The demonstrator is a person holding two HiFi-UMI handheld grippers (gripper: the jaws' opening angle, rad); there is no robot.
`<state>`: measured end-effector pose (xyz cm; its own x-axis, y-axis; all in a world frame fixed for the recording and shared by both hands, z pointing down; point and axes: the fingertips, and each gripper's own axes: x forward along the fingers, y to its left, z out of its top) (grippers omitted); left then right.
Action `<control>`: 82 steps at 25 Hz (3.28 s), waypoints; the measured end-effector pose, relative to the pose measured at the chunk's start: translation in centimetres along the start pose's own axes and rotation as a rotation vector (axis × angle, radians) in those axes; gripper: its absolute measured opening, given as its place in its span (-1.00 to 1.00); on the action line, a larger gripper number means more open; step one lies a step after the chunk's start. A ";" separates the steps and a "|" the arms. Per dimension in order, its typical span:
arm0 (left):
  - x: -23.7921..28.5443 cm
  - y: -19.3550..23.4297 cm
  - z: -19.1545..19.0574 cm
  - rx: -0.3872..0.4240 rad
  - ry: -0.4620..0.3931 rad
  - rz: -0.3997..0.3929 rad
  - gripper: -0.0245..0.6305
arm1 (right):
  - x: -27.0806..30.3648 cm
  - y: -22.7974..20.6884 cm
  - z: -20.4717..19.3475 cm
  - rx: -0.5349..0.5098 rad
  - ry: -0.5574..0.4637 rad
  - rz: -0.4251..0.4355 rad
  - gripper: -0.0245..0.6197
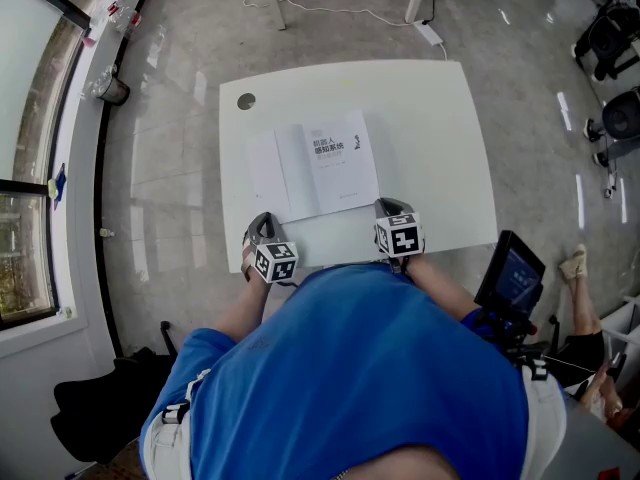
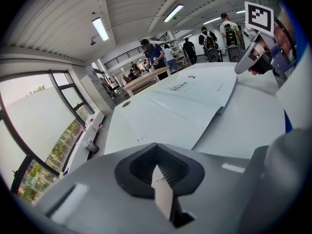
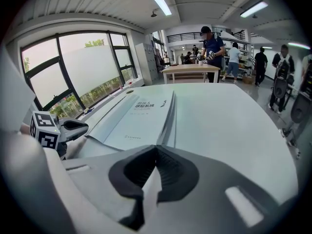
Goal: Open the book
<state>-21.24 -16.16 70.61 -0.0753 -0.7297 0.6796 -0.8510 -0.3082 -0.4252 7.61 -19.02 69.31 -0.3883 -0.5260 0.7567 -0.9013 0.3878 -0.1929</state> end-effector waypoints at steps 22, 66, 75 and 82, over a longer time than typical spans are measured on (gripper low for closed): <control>-2.1 1.4 -1.1 -0.041 -0.020 0.046 -0.90 | -1.8 10.4 6.4 -0.270 -0.152 0.209 -0.91; -9.3 10.8 -15.3 -0.154 0.089 0.197 -0.90 | 8.1 31.3 0.6 -0.575 0.085 0.456 -0.91; -11.0 11.2 -16.4 -0.162 0.114 0.208 -0.90 | 8.6 31.1 -0.9 -0.571 0.146 0.436 -0.91; -11.1 11.4 -16.1 -0.161 0.110 0.206 -0.90 | 8.7 31.2 -1.0 -0.582 0.162 0.430 -0.91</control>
<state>-38.48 -1.76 67.80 -0.3038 -0.6938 0.6529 -0.8830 -0.0524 -0.4665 -23.73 -10.74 70.55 -0.6101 -0.1364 0.7805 -0.4115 0.8964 -0.1649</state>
